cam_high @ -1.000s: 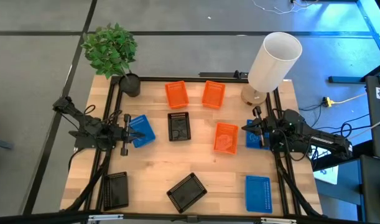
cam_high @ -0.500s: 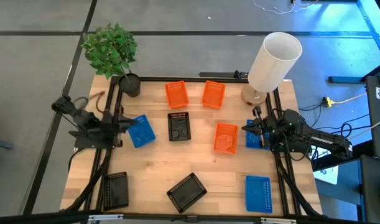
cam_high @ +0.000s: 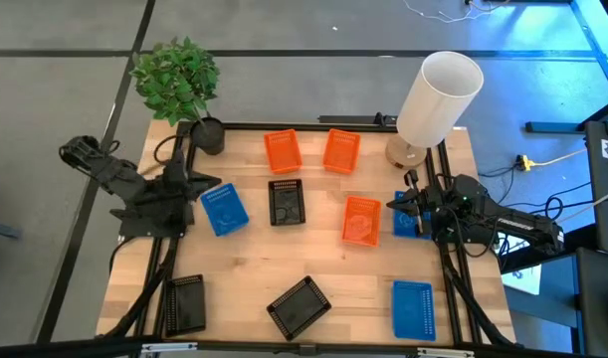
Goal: Stack baskets by color
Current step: Stack the top right blue bin on top of the top left blue bin
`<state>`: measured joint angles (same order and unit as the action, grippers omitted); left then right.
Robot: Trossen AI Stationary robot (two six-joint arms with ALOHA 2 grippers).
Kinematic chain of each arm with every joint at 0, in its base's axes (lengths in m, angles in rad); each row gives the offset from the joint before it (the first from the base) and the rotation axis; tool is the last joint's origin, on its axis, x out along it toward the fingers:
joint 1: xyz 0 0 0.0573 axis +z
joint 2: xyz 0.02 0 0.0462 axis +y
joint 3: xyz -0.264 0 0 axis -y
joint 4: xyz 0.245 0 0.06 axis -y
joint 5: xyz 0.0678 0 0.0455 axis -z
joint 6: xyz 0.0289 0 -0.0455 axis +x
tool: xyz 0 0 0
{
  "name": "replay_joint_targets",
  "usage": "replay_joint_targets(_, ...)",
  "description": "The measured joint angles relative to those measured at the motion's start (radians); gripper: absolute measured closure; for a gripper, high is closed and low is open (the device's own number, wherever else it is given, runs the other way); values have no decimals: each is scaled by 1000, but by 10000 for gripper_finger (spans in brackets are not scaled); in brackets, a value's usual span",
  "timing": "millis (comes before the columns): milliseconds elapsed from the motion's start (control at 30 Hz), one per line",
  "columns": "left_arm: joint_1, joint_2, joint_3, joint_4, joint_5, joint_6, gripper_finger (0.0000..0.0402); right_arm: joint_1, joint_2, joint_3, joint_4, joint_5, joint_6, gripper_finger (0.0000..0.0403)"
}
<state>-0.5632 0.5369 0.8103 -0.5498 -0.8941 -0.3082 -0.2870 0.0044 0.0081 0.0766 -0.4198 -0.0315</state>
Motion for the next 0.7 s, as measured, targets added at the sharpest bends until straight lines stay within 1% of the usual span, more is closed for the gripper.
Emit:
replay_joint_targets(67, 0, 74, 85, -133, 0, -153, 399, 0, 0, 0, 0, 0, 0, 391)
replay_joint_targets(133, 5, 143, 170, -264, 23, -310, 399, 0, 0, 0, 0, 0, 0, 391)
replay_joint_targets(200, 25, 209, 249, -381, 83, -462, 399, 0, 0, 0, 0, 0, 0, 391)
replay_joint_targets(267, 55, 266, 305, -453, 159, -573, 399, 0, 0, 0, 0, 0, 0, 391)
replay_joint_targets(300, 71, 288, 320, -468, 195, -595, 399, 0, 0, 0, 0, 0, 0, 391)
replay_joint_targets(400, 105, 335, 332, -457, 278, -575, 399, 0, 0, 0, 0, 0, 0, 391)
replay_joint_targets(533, 116, 355, 333, -429, 403, -576, 399, 0, 0, 0, 0, 0, 0, 391)
replay_joint_targets(633, 116, 372, 333, -419, 446, -576, 399, 0, 0, 0, 0, 0, 0, 391)
replay_joint_targets(700, 116, 387, 333, -421, 452, -575, 399, 0, 0, 0, 0, 0, 0, 391)
